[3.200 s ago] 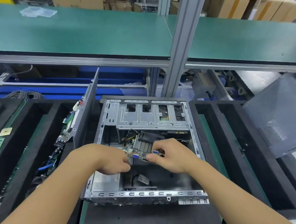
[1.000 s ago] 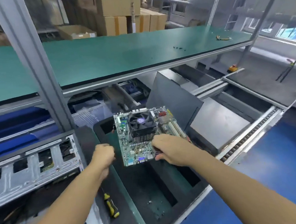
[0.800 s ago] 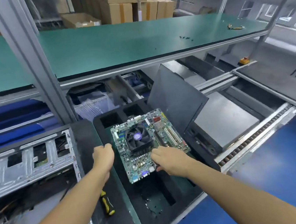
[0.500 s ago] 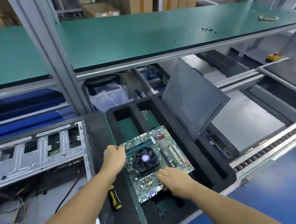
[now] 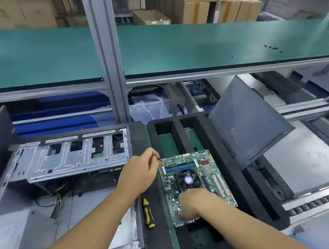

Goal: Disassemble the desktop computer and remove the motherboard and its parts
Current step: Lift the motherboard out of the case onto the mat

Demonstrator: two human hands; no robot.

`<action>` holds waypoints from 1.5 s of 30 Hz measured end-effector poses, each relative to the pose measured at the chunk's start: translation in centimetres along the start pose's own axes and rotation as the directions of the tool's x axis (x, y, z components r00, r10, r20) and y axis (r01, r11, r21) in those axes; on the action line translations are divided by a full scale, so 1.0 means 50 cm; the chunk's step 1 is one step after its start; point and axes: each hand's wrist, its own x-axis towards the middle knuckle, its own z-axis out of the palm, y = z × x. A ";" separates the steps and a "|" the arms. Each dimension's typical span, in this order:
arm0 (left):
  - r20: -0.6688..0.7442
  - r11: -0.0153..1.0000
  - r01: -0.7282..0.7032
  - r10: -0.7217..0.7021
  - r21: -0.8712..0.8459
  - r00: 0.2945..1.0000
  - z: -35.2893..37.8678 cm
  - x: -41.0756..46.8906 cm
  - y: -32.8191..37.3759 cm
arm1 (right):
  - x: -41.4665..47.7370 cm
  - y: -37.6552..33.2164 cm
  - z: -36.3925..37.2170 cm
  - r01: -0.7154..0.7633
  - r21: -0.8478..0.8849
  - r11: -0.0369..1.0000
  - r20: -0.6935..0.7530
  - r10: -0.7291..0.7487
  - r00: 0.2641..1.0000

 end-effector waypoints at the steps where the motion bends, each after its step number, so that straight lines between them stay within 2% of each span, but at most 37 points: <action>1: -0.039 1.000 0.008 -0.007 0.007 0.999 -0.017 -0.007 -0.012 | -0.002 -0.017 -0.031 0.031 0.049 0.998 -0.015 -0.030 0.999; 4: -0.124 0.992 0.086 -0.075 0.090 0.989 -0.075 -0.032 -0.065 | -0.002 -0.067 -0.114 0.090 0.273 0.958 -0.198 -0.035 0.980; 7: -0.252 0.964 0.203 -0.157 0.171 0.955 -0.159 -0.064 -0.149 | 0.019 -0.132 -0.158 0.134 0.519 0.844 -0.379 0.088 0.921; 10: -0.396 0.907 0.326 -0.206 0.266 0.895 -0.258 -0.106 -0.250 | 0.052 -0.203 -0.166 0.124 0.713 0.691 -0.314 0.155 0.937; 12: -0.455 0.810 0.459 -0.275 0.365 0.847 -0.316 -0.134 -0.314 | 0.075 -0.238 -0.159 0.087 0.821 0.564 -0.227 0.184 0.956; 13: -0.440 0.766 0.514 -0.337 0.386 0.832 -0.339 -0.148 -0.341 | 0.085 -0.251 -0.153 0.073 0.851 0.521 -0.216 0.219 0.951; 15: -0.346 0.704 0.590 -0.480 0.395 0.806 -0.370 -0.173 -0.387 | 0.095 -0.269 -0.142 0.079 0.862 0.500 -0.270 0.324 0.907; 17: -0.240 0.683 0.646 -0.601 0.342 0.763 -0.379 -0.194 -0.425 | 0.096 -0.278 -0.133 0.086 0.876 0.475 -0.304 0.403 0.863; 19: -0.139 0.664 0.731 -0.718 0.159 0.682 -0.380 -0.206 -0.454 | 0.096 -0.278 -0.132 0.074 0.890 0.449 -0.283 0.420 0.862; 21: -0.012 0.594 0.804 -0.804 -0.035 0.594 -0.384 -0.212 -0.477 | 0.096 -0.278 -0.136 0.051 0.902 0.428 -0.250 0.423 0.871; 23: 0.057 0.546 0.825 -0.828 -0.148 0.558 -0.390 -0.216 -0.497 | 0.095 -0.280 -0.141 0.032 0.911 0.411 -0.224 0.429 0.875; 31: 0.008 0.659 0.751 -0.751 -0.038 0.660 -0.396 -0.199 -0.510 | 0.095 -0.291 -0.144 0.029 0.901 0.432 -0.253 0.470 0.846; 36: -0.060 0.721 0.692 -0.689 0.045 0.722 -0.409 -0.172 -0.525 | 0.103 -0.314 -0.134 0.042 0.933 0.357 -0.234 0.514 0.826; 39: -0.082 0.718 0.688 -0.683 0.105 0.726 -0.420 -0.155 -0.528 | 0.107 -0.332 -0.126 0.060 0.943 0.328 -0.245 0.558 0.793; 45: -0.150 0.753 0.624 -0.605 0.210 0.782 -0.438 -0.147 -0.546 | 0.105 -0.347 -0.116 0.133 0.968 0.214 -0.237 0.595 0.768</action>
